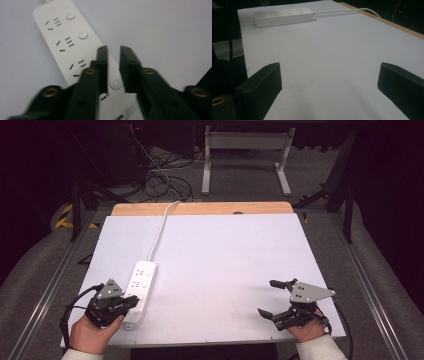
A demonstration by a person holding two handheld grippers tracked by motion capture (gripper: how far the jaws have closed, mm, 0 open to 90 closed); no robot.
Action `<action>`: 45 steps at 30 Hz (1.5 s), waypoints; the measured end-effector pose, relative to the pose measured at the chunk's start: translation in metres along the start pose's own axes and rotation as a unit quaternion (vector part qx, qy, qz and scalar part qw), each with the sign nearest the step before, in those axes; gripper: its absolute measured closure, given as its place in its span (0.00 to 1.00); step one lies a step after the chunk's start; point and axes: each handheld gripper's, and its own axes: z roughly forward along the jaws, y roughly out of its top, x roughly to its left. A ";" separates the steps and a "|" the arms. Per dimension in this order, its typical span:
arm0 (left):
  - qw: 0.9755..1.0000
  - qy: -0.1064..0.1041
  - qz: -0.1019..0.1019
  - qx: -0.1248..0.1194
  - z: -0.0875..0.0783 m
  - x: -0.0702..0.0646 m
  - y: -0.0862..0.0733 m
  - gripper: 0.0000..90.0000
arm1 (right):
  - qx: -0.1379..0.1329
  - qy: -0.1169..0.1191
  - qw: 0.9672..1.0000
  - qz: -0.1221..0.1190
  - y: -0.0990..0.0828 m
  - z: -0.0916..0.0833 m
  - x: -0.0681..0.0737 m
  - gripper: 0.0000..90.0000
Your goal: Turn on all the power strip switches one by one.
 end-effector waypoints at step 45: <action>0.998 0.007 0.007 0.065 0.039 0.018 0.015 1.00 | 0.002 0.004 1.000 -0.003 0.000 0.000 0.000 0.06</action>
